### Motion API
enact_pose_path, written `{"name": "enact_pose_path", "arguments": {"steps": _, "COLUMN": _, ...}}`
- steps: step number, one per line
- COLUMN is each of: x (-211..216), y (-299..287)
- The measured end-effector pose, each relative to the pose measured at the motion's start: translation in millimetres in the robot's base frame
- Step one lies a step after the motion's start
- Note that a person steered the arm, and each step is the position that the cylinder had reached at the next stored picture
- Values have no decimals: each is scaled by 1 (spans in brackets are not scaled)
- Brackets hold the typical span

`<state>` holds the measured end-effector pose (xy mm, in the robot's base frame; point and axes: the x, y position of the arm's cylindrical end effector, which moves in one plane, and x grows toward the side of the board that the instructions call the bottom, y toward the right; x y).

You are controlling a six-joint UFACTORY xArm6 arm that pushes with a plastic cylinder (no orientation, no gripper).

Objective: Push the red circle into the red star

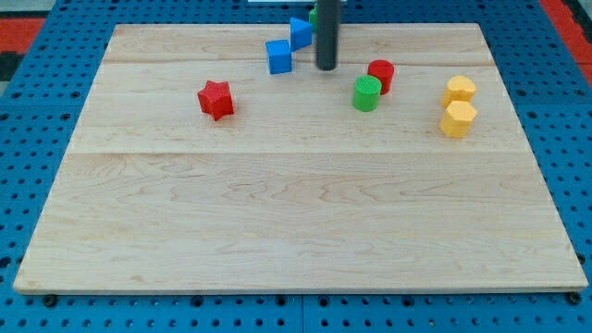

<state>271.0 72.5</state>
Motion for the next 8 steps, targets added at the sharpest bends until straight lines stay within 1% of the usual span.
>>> {"name": "enact_pose_path", "arguments": {"steps": 1, "x": -25, "y": 72}}
{"name": "enact_pose_path", "arguments": {"steps": 2, "x": -10, "y": 110}}
{"name": "enact_pose_path", "arguments": {"steps": 4, "x": 31, "y": 101}}
{"name": "enact_pose_path", "arguments": {"steps": 5, "x": 34, "y": 48}}
{"name": "enact_pose_path", "arguments": {"steps": 6, "x": 52, "y": 2}}
{"name": "enact_pose_path", "arguments": {"steps": 7, "x": 65, "y": -41}}
{"name": "enact_pose_path", "arguments": {"steps": 8, "x": 67, "y": -76}}
